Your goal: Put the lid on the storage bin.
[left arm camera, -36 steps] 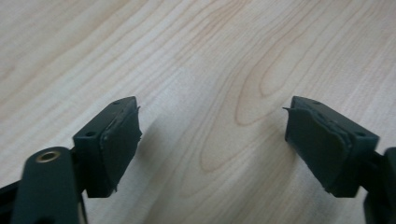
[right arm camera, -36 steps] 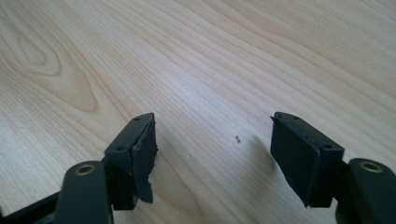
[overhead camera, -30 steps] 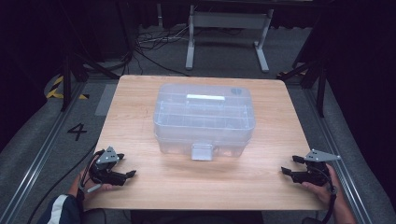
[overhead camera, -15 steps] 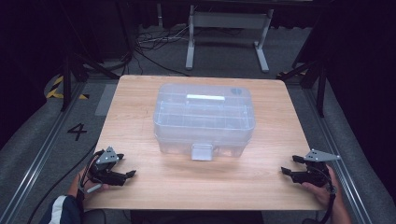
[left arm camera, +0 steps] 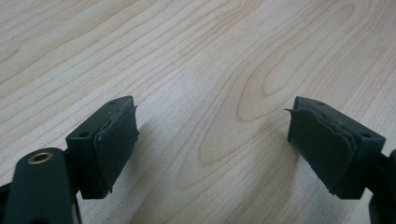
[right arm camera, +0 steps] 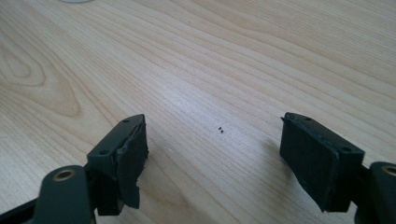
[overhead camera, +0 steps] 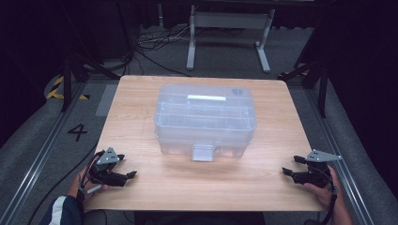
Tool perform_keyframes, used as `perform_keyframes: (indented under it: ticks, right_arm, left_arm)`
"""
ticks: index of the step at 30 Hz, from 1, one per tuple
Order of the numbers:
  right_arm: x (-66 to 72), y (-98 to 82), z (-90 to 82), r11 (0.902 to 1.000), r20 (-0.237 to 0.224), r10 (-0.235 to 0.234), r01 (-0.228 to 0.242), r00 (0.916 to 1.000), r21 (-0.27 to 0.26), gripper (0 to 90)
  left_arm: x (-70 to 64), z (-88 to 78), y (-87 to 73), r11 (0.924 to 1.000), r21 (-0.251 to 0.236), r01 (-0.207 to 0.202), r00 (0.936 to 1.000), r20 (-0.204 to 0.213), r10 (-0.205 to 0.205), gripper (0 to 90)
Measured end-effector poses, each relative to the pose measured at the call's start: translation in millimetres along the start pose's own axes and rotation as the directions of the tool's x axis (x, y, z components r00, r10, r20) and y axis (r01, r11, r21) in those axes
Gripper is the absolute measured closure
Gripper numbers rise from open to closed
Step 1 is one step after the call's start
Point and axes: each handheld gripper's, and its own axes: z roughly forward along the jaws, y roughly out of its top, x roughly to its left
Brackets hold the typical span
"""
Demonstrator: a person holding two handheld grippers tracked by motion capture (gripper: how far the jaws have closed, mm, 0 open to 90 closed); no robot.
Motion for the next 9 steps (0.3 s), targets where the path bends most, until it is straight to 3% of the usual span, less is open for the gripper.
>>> perform_keyframes:
  ticks: [9]
  right_arm:
    - [-0.1, 0.2, 0.3, 1.0, 0.003, 0.003, -0.003, 1.0, 0.001, 22.9]
  left_arm:
    - [0.5, 0.4, 0.5, 1.0, 0.001, -0.004, 1.0, -0.004, 0.004, 15.2]
